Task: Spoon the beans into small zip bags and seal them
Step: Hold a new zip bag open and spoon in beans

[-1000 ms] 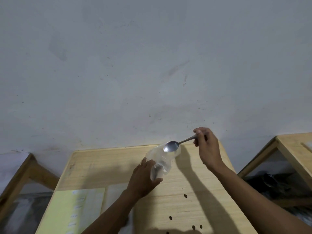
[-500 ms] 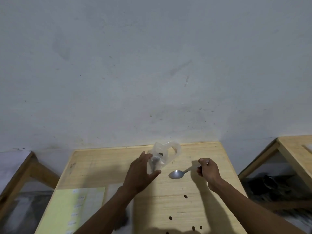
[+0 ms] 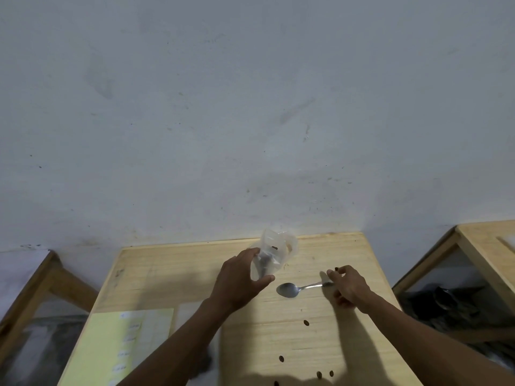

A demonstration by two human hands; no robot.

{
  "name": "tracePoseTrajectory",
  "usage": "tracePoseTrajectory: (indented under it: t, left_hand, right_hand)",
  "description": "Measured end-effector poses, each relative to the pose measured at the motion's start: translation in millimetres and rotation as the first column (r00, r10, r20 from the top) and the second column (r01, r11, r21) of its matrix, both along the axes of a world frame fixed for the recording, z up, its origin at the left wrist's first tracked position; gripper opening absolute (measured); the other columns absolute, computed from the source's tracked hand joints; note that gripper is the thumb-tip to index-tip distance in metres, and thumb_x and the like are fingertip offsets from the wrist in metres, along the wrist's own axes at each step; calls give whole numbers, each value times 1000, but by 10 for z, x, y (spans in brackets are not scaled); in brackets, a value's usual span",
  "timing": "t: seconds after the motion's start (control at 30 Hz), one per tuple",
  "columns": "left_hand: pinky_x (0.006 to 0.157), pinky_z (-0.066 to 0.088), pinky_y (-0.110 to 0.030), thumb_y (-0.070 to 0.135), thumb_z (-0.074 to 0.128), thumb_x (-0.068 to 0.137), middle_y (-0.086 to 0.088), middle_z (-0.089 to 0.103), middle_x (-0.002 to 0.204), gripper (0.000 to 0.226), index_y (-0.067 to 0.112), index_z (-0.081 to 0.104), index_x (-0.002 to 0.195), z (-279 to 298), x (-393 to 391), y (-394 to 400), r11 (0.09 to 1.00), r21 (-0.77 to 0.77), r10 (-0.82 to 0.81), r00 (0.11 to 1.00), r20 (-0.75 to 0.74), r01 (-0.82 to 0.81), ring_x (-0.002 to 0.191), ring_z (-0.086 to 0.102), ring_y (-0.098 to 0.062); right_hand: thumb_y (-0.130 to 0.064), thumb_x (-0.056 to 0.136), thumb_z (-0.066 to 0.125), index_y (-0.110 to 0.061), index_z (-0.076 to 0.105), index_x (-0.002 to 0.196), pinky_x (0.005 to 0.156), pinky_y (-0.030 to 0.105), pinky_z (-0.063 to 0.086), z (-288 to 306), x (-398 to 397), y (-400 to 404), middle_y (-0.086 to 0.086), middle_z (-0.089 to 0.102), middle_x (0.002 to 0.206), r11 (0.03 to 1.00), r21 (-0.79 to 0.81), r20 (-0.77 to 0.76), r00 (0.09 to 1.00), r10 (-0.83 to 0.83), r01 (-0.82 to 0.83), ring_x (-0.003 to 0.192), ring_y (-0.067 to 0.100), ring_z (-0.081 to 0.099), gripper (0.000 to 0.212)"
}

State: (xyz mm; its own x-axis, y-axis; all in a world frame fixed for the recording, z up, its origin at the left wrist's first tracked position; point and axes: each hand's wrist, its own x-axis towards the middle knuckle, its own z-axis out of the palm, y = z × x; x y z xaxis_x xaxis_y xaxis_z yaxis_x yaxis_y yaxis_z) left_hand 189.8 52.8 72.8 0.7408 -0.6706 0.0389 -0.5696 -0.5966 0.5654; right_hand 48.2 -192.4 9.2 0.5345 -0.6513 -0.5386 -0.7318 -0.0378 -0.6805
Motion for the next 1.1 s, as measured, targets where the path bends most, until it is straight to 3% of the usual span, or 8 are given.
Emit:
tracePoseTrajectory:
  t: [0.13, 0.27, 0.4, 0.5, 0.6, 0.73, 0.9, 1.1]
  left_hand:
    - [84, 50, -27, 62, 66, 73, 13, 63, 122, 67, 27, 52, 129, -22, -13, -27, 1000, 5, -8, 1000, -1, 8, 99, 61, -10]
    - [84, 49, -26, 56, 71, 74, 11, 61, 127, 69, 23, 51, 131, -4, -47, -102, 1000, -26, -7, 1000, 14, 8, 102, 61, -13]
    - [84, 49, -27, 54, 76, 71, 6, 61, 127, 73, 18, 53, 130, 20, -81, -179, 997, -80, -18, 999, 30, 21, 104, 60, -14]
    - [89, 49, -31, 56, 72, 75, 8, 59, 125, 70, 18, 52, 130, 28, -52, -189, 993, -114, -39, 999, -20, 36, 106, 57, -11]
    - [86, 51, -31, 48, 55, 91, 8, 59, 120, 44, 22, 51, 127, 53, -10, -124, 989, -147, -51, 994, -98, 36, 101, 58, -10]
    - [77, 51, -19, 24, 60, 94, 11, 64, 99, 28, 23, 56, 121, 62, 54, -18, 982, -182, -71, 992, -107, 50, 87, 63, -3]
    - [67, 43, -7, 14, 59, 95, 11, 68, 85, 12, 17, 71, 97, 70, 72, -13, 977, -215, -37, 996, -80, 19, 73, 61, 4]
    - [65, 46, -11, 14, 60, 94, 4, 70, 81, 9, 17, 68, 91, 155, 70, -48, 949, -287, 44, 958, -284, -128, 74, 63, -2]
  right_hand:
    - [-42, 94, 59, -9, 58, 109, 49, 26, 49, 269, 54, 52, 13, 67, 74, 998, 24, 136, 989, 61, -65, 54, 19, 58, 36]
    - [-51, 91, 58, -23, 66, 109, 74, 30, 53, 683, 214, 298, 5, 72, 99, 960, 105, 361, 910, 206, -259, 83, 18, 68, 35]
    - [-56, 82, 69, -33, 61, 120, 72, 21, 53, 934, 369, 613, -9, 70, 110, 910, 22, 449, 817, 362, -415, 97, 11, 68, 46]
    - [-44, 90, 65, -27, 65, 115, 81, 33, 57, 942, 442, 690, -8, 72, 104, 944, -23, 501, 814, 295, -328, 97, 15, 68, 30]
    - [-29, 96, 60, -22, 73, 102, 81, 33, 54, 983, 473, 648, -3, 75, 95, 952, -46, 547, 790, 277, -303, 88, 9, 68, 15]
    - [-54, 83, 59, -10, 71, 88, 79, 54, 52, 989, 511, 551, 25, 67, 92, 955, -85, 515, 808, 286, -284, 74, 18, 59, 46]
    - [-28, 97, 59, -2, 72, 91, 78, 43, 53, 1098, 535, 493, 20, 73, 89, 976, 21, 555, 815, 167, -215, 77, 23, 70, 29]
    - [-24, 98, 57, -8, 75, 93, 83, 47, 54, 1175, 511, 433, 13, 76, 91, 977, 85, 578, 808, 109, -193, 84, 29, 72, 24]
